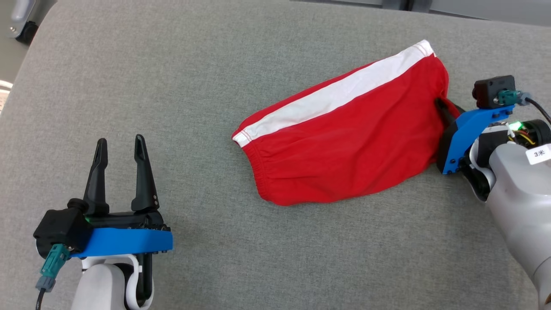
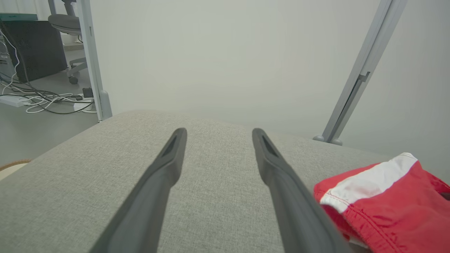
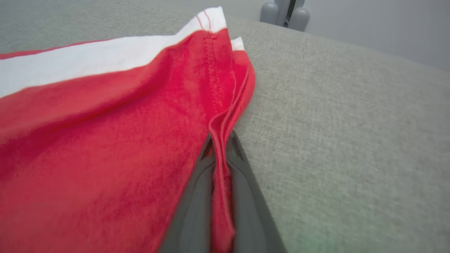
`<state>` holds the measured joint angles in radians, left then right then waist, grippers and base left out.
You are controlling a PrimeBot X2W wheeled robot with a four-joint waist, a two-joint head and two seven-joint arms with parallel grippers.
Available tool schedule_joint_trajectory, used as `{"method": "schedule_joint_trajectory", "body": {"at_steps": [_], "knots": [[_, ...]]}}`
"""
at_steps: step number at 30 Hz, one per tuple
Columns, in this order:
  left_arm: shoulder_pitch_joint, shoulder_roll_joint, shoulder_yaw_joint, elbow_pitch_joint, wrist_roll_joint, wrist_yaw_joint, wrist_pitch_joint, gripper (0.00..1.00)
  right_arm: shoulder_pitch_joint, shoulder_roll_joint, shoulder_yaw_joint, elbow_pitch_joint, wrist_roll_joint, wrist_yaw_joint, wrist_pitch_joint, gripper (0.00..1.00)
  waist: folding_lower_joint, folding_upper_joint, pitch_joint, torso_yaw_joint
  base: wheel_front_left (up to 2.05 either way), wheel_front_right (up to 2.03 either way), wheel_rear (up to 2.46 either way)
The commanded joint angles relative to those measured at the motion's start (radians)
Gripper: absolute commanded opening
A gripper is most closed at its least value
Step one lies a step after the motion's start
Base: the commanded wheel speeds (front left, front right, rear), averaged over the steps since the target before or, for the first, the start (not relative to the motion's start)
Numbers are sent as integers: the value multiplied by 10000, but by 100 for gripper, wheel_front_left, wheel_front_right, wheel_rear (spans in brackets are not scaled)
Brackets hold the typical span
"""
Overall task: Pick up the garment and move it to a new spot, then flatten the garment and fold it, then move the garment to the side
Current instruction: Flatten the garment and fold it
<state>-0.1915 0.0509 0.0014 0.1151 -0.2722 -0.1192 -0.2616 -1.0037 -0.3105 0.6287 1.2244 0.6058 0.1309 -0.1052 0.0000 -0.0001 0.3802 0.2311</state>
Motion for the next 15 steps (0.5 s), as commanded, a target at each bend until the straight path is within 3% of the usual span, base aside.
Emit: {"method": "schedule_joint_trajectory", "body": {"at_steps": [1,15], "knots": [[-96,-8,0,45,114,28,-44,100,338,-50,74,62,119,-2,-149,0,0,1,-151,-144,0,0,0],[465,-9,369,239,734,-108,-44,100,2341,-205,127,-1509,1718,-2,-1507,0,0,1,-1434,-1628,0,0,0]]}}
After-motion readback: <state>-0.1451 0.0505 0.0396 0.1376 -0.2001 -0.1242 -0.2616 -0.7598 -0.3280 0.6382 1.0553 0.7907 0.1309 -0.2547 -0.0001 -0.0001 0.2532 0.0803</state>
